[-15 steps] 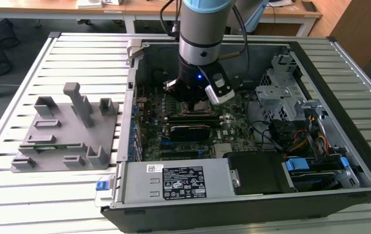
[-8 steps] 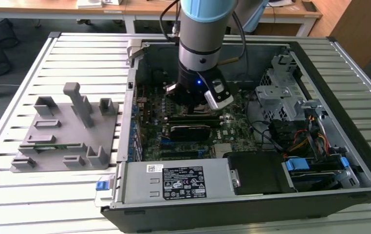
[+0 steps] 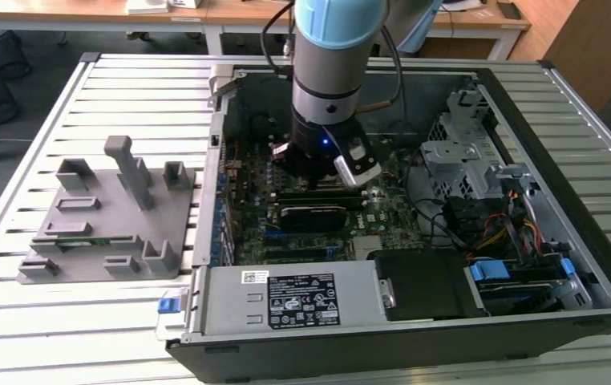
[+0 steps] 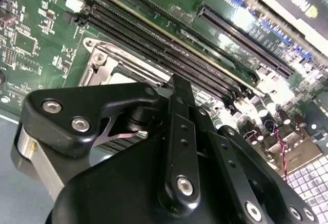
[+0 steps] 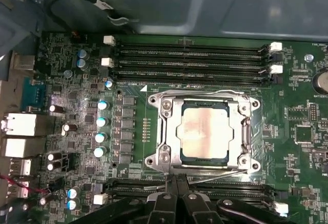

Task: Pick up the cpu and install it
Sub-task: 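Install the second cpu locking lever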

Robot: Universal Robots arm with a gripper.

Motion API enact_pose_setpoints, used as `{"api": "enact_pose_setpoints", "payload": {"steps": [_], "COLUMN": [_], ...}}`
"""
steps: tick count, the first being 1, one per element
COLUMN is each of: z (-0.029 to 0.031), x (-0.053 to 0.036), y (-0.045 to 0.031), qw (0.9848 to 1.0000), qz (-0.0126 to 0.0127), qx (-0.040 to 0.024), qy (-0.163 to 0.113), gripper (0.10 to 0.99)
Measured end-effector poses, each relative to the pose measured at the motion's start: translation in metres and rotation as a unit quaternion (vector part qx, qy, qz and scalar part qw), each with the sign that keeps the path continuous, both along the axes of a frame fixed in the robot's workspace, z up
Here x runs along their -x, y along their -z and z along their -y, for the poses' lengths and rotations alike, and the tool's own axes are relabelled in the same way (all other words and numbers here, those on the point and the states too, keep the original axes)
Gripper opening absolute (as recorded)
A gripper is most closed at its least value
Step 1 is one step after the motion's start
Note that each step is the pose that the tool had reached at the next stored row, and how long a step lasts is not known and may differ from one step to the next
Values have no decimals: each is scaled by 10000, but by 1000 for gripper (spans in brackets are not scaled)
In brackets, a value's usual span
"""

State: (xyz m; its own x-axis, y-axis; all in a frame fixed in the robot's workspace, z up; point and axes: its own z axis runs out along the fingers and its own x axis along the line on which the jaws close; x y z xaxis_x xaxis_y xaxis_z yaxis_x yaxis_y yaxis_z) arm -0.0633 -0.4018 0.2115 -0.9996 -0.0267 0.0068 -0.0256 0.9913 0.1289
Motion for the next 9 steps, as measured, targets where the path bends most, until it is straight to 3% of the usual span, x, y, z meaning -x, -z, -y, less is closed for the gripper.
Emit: {"api": "enact_pose_setpoints", "payload": {"steps": [4,9], "z": [73,130], "x": [5,34], "y": [5,33], "qw": [9999,9996], "qz": [0,0], "qx": [-159,-269], "qy": [-1,0], "gripper": [106,106]}}
